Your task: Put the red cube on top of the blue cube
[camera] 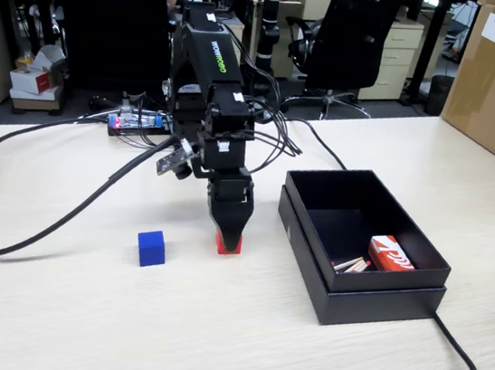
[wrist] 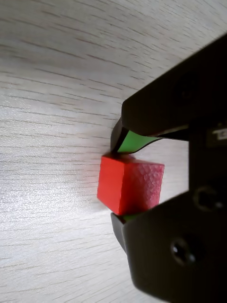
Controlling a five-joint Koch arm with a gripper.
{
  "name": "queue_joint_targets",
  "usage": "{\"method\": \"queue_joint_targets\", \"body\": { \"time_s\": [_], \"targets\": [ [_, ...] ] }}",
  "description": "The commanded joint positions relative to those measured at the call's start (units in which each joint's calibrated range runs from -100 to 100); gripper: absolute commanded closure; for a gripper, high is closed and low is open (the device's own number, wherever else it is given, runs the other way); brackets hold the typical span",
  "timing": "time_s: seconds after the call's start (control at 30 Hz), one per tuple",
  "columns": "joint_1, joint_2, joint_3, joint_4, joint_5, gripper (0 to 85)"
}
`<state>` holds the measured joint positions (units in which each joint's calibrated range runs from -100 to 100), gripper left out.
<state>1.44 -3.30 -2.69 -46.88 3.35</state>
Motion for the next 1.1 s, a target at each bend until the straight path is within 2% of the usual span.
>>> {"method": "queue_joint_targets", "body": {
  "time_s": [0.0,0.1,0.17,0.33,0.6,1.07],
  "targets": [
    [0.1,-0.2,3.8,-0.6,-0.4,71.0],
    [0.2,-0.3,4.3,-0.6,-0.4,83.1],
    [0.2,-0.8,4.2,-0.6,-0.5,84.6],
    [-1.0,-14.0,7.1,-5.5,-0.8,84.6],
    [-4.7,-30.5,5.5,-7.3,-3.1,84.7],
    [-10.4,-30.0,4.3,-6.6,-7.5,84.7]
  ]
}}
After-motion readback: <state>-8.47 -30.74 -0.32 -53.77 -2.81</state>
